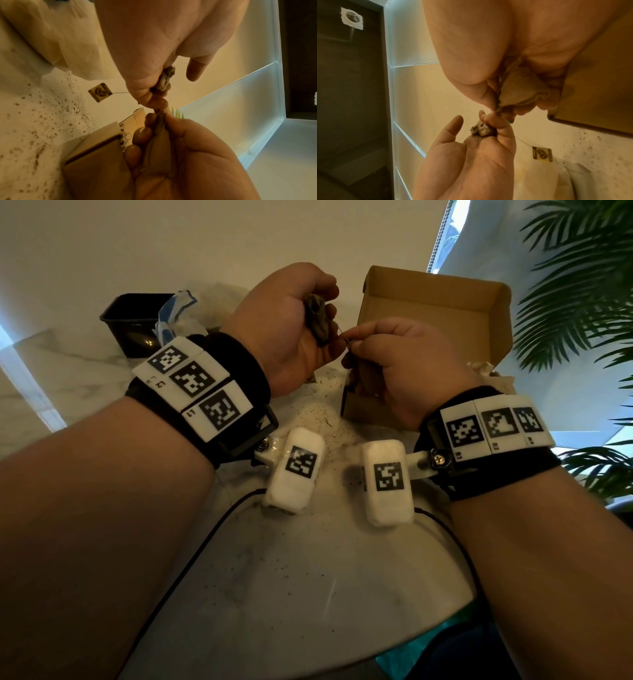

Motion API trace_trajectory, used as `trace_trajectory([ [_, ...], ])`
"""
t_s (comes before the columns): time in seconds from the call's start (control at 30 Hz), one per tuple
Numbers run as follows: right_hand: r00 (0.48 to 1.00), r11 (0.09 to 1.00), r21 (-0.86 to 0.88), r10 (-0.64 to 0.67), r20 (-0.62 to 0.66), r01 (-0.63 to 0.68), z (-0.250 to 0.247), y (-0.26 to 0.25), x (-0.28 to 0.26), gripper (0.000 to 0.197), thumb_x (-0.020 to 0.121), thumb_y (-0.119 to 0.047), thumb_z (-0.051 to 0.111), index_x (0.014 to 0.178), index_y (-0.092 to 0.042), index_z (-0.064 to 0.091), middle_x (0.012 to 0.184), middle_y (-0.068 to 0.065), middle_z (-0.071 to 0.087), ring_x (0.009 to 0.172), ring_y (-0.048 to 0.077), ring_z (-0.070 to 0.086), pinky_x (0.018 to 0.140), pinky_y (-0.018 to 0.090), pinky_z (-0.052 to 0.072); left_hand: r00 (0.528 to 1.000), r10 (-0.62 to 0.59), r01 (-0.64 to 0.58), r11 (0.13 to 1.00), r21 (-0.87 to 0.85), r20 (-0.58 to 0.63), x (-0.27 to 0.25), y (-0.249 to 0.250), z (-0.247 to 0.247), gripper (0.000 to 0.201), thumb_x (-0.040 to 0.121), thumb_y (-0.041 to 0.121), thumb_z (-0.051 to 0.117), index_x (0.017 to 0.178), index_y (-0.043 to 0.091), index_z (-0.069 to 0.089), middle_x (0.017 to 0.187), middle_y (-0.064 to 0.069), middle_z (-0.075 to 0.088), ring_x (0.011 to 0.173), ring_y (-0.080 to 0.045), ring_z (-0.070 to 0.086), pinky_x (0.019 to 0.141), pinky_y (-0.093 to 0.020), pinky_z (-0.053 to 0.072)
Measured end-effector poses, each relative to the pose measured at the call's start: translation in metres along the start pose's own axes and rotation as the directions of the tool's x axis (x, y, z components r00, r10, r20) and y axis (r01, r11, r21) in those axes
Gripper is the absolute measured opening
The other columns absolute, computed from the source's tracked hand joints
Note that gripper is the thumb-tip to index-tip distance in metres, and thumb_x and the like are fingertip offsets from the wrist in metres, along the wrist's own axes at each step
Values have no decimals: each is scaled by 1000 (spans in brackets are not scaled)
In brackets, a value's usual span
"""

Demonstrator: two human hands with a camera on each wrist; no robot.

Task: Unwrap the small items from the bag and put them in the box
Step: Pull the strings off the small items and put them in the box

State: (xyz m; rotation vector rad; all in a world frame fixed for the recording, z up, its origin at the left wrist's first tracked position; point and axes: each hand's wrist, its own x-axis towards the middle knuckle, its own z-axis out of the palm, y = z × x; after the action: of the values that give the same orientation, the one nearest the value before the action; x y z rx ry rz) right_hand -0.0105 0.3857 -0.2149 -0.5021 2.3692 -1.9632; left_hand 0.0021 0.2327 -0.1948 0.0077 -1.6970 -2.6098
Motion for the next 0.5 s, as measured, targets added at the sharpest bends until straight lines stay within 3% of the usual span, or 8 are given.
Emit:
trace_trajectory([
  [0.17, 990, 986, -90, 142, -7, -142, 5, -14, 9, 14, 97, -15, 55, 93, -14, 69, 66, 3, 53, 53, 16, 49, 52, 28, 43, 1000, 19, -20, 992, 126, 13, -2, -1, 1, 18, 96, 23, 54, 106, 9, 58, 84, -3, 51, 69, -17, 49, 56, -27, 43],
  [0.27, 998, 998, -20, 55, 16, -55, 3, -8, 2, 17, 96, -16, 59, 81, -13, 66, 59, 0, 50, 51, 15, 43, 51, 26, 38, 1000, 13, -16, 977, 214, 17, -4, -2, 2, 15, 97, 20, 54, 105, 11, 62, 87, -3, 55, 68, -15, 51, 53, -26, 42],
  [0.33, 1000, 999, 41, 11, -2, -11, 1, -6, -2, 15, 96, -16, 59, 84, -15, 69, 60, -1, 52, 53, 15, 45, 52, 28, 39, 1000, 5, -9, 973, 230, 20, -5, -3, 2, 14, 100, 16, 51, 104, 11, 63, 88, -4, 58, 65, -13, 53, 52, -25, 44],
  [0.43, 985, 980, 124, 164, -62, -155, -1, -15, 2, 11, 99, -17, 57, 98, -9, 64, 67, 1, 51, 57, 14, 47, 55, 28, 43, 999, -30, 25, 977, 212, 22, -7, -4, 1, 15, 101, 12, 47, 105, 10, 61, 87, -6, 60, 60, -13, 55, 51, -23, 45],
  [0.5, 977, 964, 202, 196, -88, -175, -3, -15, 4, 11, 98, -19, 58, 100, -10, 63, 69, 0, 51, 59, 13, 48, 54, 26, 45, 997, -69, 62, 978, 197, 25, -8, -3, 1, 16, 102, 12, 45, 108, 10, 60, 88, -7, 62, 61, -14, 58, 51, -23, 48],
])
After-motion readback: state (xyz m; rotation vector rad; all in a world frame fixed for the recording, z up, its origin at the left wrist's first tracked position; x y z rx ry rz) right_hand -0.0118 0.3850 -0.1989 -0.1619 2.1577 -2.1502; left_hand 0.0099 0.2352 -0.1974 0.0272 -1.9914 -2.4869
